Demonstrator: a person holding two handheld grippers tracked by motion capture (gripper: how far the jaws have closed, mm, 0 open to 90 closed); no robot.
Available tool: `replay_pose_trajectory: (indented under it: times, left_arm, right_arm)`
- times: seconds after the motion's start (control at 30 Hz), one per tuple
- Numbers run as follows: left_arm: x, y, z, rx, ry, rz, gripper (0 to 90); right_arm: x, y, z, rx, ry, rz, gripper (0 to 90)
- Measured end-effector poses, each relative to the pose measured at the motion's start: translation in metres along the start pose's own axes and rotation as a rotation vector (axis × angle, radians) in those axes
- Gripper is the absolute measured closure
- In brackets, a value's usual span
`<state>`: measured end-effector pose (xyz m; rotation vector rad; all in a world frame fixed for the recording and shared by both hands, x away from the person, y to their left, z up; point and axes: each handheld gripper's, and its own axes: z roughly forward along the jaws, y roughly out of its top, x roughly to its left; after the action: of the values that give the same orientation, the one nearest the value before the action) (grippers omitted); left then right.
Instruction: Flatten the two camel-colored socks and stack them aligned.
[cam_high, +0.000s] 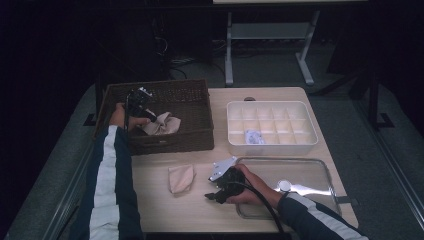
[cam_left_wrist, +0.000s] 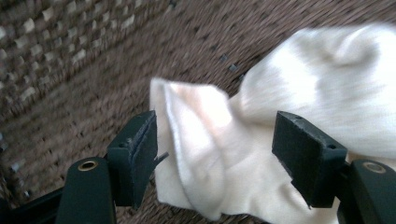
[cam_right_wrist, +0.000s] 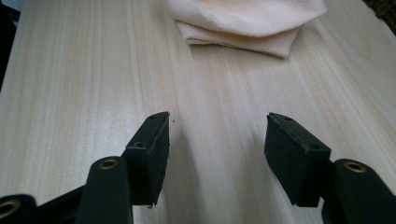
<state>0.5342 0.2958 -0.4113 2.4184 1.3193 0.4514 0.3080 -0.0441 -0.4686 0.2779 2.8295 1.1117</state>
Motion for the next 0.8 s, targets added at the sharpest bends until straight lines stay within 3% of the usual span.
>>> replay_pose_trajectory:
  times: [0.17, 0.2, 0.27, 0.3, 0.37, 0.47, 0.63, 0.7, 0.8]
  left_arm:
    - [0.0, -0.002, 0.012, 0.119, -0.003, -0.014, 47.5]
    - [-0.002, -0.002, 0.013, 0.134, -0.015, -0.001, 52.0]
    - [-0.003, -0.001, 0.013, 0.156, -0.015, 0.017, 72.6]
    - [-0.004, -0.001, 0.013, 0.16, -0.023, 0.02, 75.5]
    - [-0.003, 0.0, 0.009, 0.139, 0.011, 0.033, 85.6]
    - [-0.003, 0.001, -0.002, 0.065, 0.032, 0.034, 87.0]
    - [-0.001, 0.0, -0.012, -0.006, 0.026, 0.015, 87.4]
    - [-0.001, 0.002, -0.019, -0.064, 0.035, 0.005, 87.5]
    - [-0.004, 0.004, -0.034, -0.128, 0.048, 0.019, 87.6]
  right_arm:
    - [0.002, 0.0, 0.0, 0.002, 0.007, 0.004, 38.9]
    - [0.002, 0.0, 0.0, 0.002, 0.008, 0.004, 38.9]
    - [0.002, 0.0, 0.0, 0.002, 0.008, 0.003, 38.8]
    - [0.002, 0.0, 0.0, 0.001, 0.008, 0.002, 38.8]
    - [0.001, -0.001, 0.0, 0.002, 0.007, 0.0, 38.7]
    - [0.001, -0.001, -0.001, 0.003, 0.004, 0.0, 38.6]
    - [0.0, -0.001, 0.0, 0.0, 0.004, -0.004, 38.5]
    - [0.001, -0.001, -0.001, 0.003, 0.004, 0.002, 38.5]
    - [0.0, -0.001, -0.001, -0.001, 0.004, 0.005, 38.3]
